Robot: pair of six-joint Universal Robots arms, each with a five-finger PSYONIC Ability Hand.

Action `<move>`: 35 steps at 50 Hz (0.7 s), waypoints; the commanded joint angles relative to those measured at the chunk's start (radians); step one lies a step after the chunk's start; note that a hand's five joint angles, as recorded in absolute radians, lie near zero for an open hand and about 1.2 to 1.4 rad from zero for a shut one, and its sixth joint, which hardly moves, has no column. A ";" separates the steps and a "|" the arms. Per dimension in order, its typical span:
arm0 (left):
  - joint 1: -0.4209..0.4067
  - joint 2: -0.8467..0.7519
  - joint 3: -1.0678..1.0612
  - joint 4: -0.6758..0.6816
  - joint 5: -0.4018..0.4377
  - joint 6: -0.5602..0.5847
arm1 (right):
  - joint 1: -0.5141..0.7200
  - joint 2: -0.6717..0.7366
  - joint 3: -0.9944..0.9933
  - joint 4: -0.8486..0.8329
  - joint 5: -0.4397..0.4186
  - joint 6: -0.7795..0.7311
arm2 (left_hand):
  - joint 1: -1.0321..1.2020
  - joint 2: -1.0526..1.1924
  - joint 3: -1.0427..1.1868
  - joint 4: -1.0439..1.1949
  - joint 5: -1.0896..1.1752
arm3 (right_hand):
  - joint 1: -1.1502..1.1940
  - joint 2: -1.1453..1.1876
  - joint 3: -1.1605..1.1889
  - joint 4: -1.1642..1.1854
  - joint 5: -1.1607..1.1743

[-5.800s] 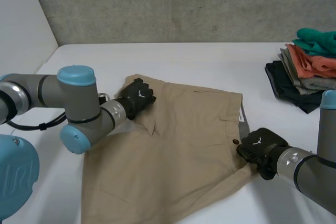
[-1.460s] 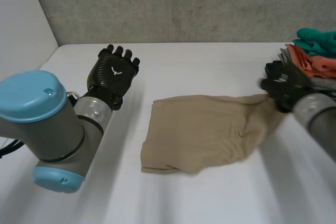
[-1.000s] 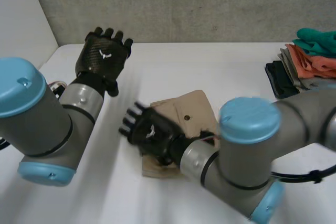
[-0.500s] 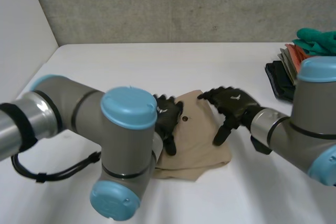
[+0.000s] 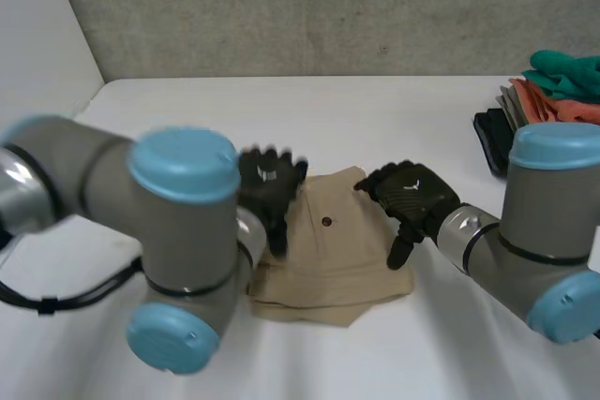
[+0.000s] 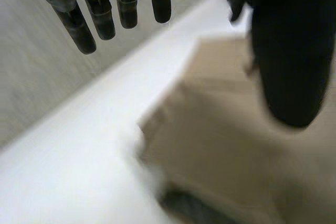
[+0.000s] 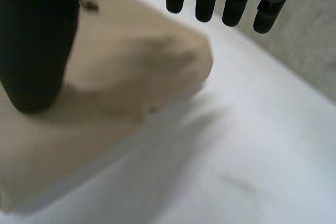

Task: Fold the laundry.

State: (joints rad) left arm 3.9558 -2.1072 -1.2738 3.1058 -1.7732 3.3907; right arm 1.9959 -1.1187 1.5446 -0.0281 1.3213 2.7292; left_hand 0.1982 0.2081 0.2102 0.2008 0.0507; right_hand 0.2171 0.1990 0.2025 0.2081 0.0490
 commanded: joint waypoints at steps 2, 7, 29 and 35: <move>0.055 0.116 0.086 -0.012 0.263 0.024 | 0.082 -0.200 0.268 -0.208 0.044 0.007 | 0.004 -0.006 -0.008 0.001 -0.024 | -0.043 -0.024 -0.028 -0.034 -0.049; 0.080 0.130 0.108 -0.096 0.487 0.022 | 0.149 -0.194 0.406 -0.320 0.052 0.006 | 0.018 0.008 0.006 0.016 -0.009 | -0.043 -0.024 -0.028 -0.034 -0.049; 0.085 0.122 0.133 -0.184 0.689 0.013 | 0.164 0.125 0.325 -0.657 0.076 -0.057 | 0.001 -0.009 -0.011 -0.002 -0.026 | -0.043 -0.024 -0.028 -0.034 -0.049; 0.086 0.122 0.128 -0.184 0.689 0.013 | 0.170 0.140 0.293 -0.685 0.084 -0.057 | 0.001 -0.009 -0.011 -0.002 -0.026 | 0.149 0.168 0.164 0.158 0.143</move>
State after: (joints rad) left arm 4.0407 -1.9841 -1.1414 2.9223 -1.0842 3.4037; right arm 2.1623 -0.9887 1.8671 -0.6918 1.3974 2.6713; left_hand 0.1983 0.2080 0.2102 0.2008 0.0507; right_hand 0.2302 0.2436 0.2448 0.2427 0.0526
